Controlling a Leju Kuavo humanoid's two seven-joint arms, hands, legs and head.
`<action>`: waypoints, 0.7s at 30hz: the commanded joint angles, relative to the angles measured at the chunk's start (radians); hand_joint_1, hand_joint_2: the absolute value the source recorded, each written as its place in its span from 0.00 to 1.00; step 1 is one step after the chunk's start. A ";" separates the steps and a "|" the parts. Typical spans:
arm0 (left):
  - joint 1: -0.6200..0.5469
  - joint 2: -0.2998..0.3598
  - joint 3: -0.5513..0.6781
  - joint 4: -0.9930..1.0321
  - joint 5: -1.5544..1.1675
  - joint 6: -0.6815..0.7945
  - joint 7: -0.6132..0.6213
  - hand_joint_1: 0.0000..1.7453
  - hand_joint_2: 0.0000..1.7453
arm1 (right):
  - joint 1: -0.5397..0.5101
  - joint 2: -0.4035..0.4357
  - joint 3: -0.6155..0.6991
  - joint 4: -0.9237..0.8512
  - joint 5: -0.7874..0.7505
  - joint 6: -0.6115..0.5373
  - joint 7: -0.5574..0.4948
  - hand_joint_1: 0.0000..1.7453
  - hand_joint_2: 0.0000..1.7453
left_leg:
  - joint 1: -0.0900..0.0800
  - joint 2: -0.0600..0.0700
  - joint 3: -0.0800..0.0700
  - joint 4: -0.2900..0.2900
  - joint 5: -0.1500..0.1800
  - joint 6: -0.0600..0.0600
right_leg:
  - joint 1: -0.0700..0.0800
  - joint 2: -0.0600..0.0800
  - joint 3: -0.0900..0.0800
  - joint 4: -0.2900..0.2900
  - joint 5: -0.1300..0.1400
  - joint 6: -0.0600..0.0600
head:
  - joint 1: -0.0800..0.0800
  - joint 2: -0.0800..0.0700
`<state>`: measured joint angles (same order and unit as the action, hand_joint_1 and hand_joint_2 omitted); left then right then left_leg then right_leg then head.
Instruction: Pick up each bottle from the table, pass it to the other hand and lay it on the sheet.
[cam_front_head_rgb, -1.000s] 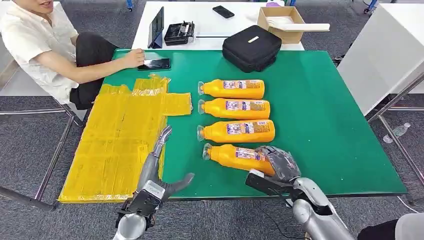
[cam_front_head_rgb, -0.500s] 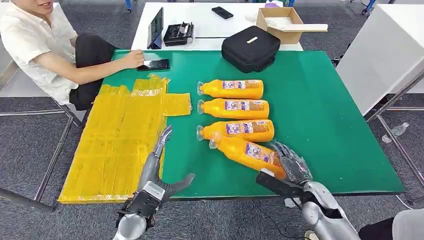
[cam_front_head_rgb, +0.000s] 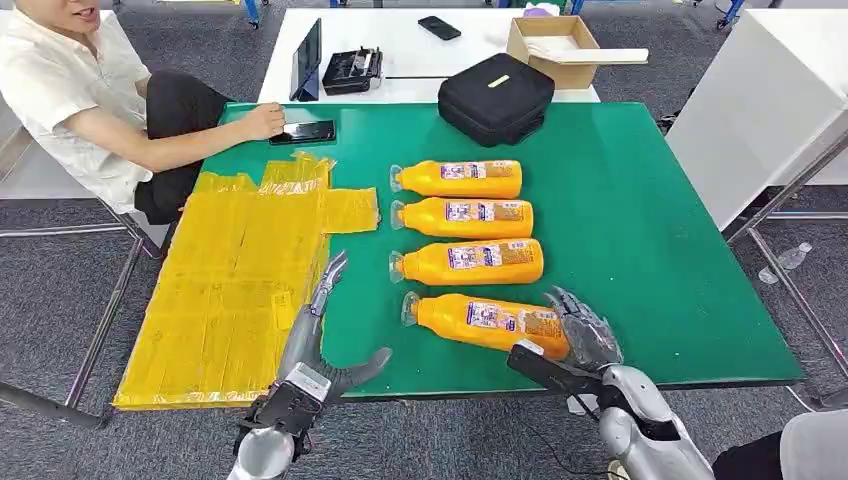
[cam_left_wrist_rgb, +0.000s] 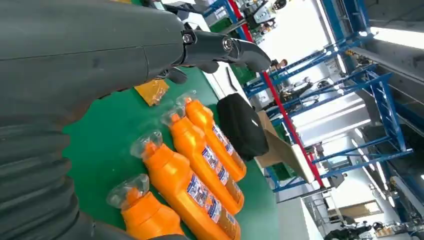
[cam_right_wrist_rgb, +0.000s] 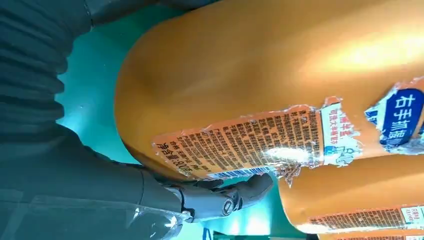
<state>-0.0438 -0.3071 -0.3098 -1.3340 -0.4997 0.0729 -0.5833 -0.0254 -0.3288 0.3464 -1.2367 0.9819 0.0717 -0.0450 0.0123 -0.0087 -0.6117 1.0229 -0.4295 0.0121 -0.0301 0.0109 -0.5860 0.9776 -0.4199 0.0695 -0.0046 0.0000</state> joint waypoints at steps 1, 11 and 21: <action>-0.030 -0.031 -0.014 0.066 0.001 0.003 -0.001 0.00 1.00 | 0.047 0.028 -0.004 0.084 -0.022 0.026 -0.013 0.00 1.00 | 0.001 -0.003 0.001 -0.001 0.000 0.000 | 0.001 -0.003 0.003 -0.002 -0.001 -0.003 | 0.000 0.000; -0.035 -0.030 -0.022 0.074 0.003 0.002 -0.004 0.00 1.00 | 0.052 0.052 -0.022 0.068 -0.011 -0.008 -0.029 0.05 1.00 | 0.001 -0.003 0.002 -0.001 -0.001 -0.001 | 0.002 -0.004 0.011 -0.002 -0.001 -0.004 | 0.000 0.000; -0.046 -0.033 -0.031 0.090 0.010 0.002 -0.010 0.00 1.00 | 0.066 0.042 -0.041 0.071 -0.042 -0.015 -0.070 1.00 1.00 | 0.001 -0.002 0.003 0.000 -0.001 -0.001 | 0.001 -0.002 0.007 -0.001 -0.001 -0.003 | 0.000 0.000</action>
<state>-0.0476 -0.3071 -0.3162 -1.3237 -0.4982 0.0736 -0.5894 -0.0051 -0.2995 0.3170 -1.2367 0.9674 0.0446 -0.0931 0.0122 -0.0072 -0.6086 1.0230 -0.4315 0.0111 -0.0301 0.0137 -0.5833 0.9776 -0.4202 0.0693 -0.0050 0.0000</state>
